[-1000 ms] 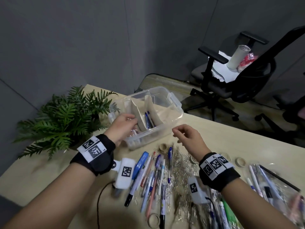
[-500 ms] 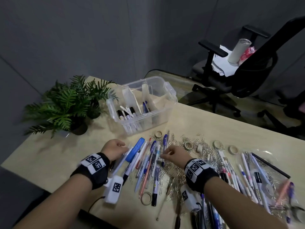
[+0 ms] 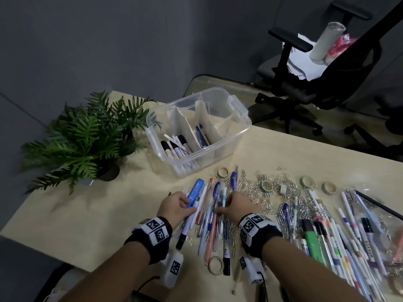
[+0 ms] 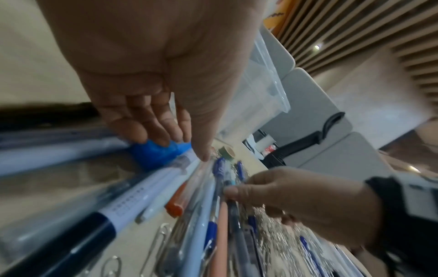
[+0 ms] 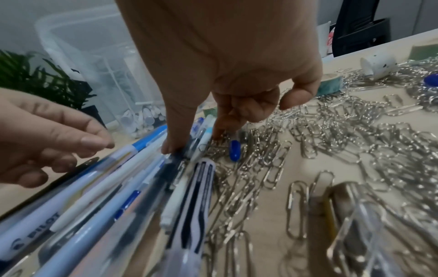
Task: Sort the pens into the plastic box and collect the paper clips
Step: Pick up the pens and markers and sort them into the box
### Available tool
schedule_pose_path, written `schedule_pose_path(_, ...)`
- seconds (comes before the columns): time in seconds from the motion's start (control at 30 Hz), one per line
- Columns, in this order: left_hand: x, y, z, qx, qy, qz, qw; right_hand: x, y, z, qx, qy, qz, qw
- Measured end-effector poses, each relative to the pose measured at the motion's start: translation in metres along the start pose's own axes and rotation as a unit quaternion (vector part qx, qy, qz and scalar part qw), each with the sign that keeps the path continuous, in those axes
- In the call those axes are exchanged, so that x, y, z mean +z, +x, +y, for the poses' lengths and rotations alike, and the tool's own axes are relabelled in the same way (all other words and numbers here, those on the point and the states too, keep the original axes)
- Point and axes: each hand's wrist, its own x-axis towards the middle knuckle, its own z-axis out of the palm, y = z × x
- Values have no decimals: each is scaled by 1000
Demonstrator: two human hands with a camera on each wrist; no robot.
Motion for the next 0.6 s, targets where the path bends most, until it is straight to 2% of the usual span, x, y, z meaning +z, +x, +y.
schedule_pose_path(0.1, 11, 9, 5, 48, 44, -24, 998, 2, 3, -1, 18, 11, 7, 1000)
schedule_pose_path(0.23, 20, 21, 12, 73, 120, -34, 989, -2, 7, 3, 53, 17, 23, 998)
schedule_pose_path(0.33, 22, 26, 18, 69, 159, -18, 985, -3, 11, 5, 66, 28, 10, 997)
schedule_pose_path(0.6, 28, 34, 35, 33, 211, 2, 977, -2, 15, 19, 35, 127, 20, 991)
